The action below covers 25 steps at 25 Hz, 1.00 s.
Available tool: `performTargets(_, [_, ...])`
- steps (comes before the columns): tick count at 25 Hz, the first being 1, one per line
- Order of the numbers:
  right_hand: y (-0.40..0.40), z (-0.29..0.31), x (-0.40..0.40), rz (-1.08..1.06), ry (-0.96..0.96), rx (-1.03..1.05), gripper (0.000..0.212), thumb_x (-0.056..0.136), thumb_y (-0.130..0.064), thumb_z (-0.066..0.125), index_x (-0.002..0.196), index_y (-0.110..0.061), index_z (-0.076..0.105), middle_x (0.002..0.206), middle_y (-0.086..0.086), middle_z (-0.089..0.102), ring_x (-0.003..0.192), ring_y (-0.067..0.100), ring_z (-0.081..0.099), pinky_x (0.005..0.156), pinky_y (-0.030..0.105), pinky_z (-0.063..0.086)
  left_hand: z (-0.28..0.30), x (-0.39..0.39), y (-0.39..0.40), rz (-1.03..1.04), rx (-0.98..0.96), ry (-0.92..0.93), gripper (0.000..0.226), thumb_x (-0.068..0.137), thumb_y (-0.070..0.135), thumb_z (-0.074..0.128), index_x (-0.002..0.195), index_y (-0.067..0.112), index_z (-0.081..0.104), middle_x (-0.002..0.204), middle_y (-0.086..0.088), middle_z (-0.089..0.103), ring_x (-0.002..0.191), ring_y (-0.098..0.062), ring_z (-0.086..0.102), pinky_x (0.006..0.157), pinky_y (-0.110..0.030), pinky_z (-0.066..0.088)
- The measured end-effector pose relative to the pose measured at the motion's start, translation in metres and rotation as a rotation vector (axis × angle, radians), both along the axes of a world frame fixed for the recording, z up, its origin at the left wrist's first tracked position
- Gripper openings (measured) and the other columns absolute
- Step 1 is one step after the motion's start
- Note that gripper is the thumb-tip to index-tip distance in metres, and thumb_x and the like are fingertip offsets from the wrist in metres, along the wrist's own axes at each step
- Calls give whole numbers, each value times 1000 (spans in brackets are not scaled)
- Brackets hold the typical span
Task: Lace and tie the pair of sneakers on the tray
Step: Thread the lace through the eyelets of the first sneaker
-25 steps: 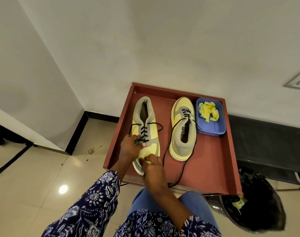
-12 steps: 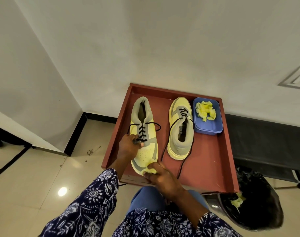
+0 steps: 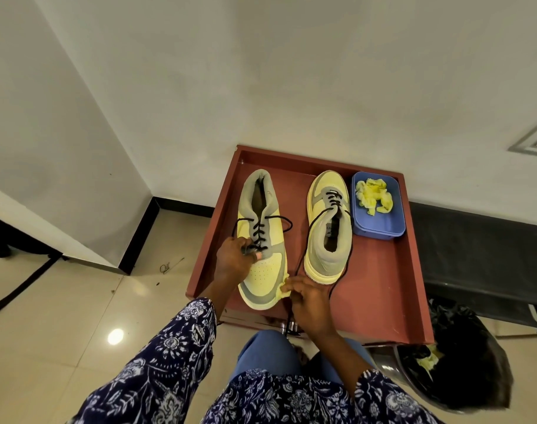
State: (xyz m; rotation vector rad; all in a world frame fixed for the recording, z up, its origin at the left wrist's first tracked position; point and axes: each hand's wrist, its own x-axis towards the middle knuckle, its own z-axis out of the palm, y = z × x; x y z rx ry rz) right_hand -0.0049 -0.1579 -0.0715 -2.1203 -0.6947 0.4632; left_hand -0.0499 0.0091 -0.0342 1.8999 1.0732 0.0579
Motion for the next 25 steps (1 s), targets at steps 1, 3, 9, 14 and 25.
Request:
performTargets(1, [4, 1, 4, -53, 38, 3, 30, 77, 16, 46, 84, 3, 72, 96, 16, 69, 89, 15, 60, 88, 19, 48, 0, 0, 0, 0, -1, -3, 49, 82, 20, 68, 126, 3, 53, 122, -13, 52, 115, -28, 52, 97, -33, 41])
performTargets(3, [14, 6, 9, -126, 101, -16, 27, 78, 17, 48, 87, 5, 71, 96, 15, 70, 87, 17, 60, 86, 26, 48, -1, 0, 0, 3, -1, -7, 49, 82, 20, 68, 126, 3, 53, 122, -13, 52, 115, -28, 52, 97, -33, 41])
performTargets(9, [40, 17, 21, -209, 108, -72, 29, 87, 3, 52, 113, 0, 64, 117, 14, 65, 108, 25, 60, 100, 30, 44, -3, -1, 1, 8, -16, -6, 47, 82, 19, 69, 125, 4, 55, 122, -13, 52, 115, -28, 52, 97, -33, 42])
performTargets(14, [38, 19, 1, -159, 65, -181, 35, 92, -4, 46, 127, -4, 54, 132, 13, 54, 121, 27, 51, 104, 24, 34, -4, 0, 1, 22, -28, -8, 47, 82, 18, 69, 125, 4, 54, 123, -11, 52, 116, -27, 52, 98, -34, 42])
performTargets(25, [31, 18, -26, -114, 51, -233, 35, 95, -5, 41, 128, -5, 53, 122, 16, 54, 109, 22, 53, 87, 7, 31, -5, -1, 0, 27, -10, -4, 48, 82, 19, 68, 126, 4, 53, 124, -12, 51, 117, -27, 51, 99, -34, 41])
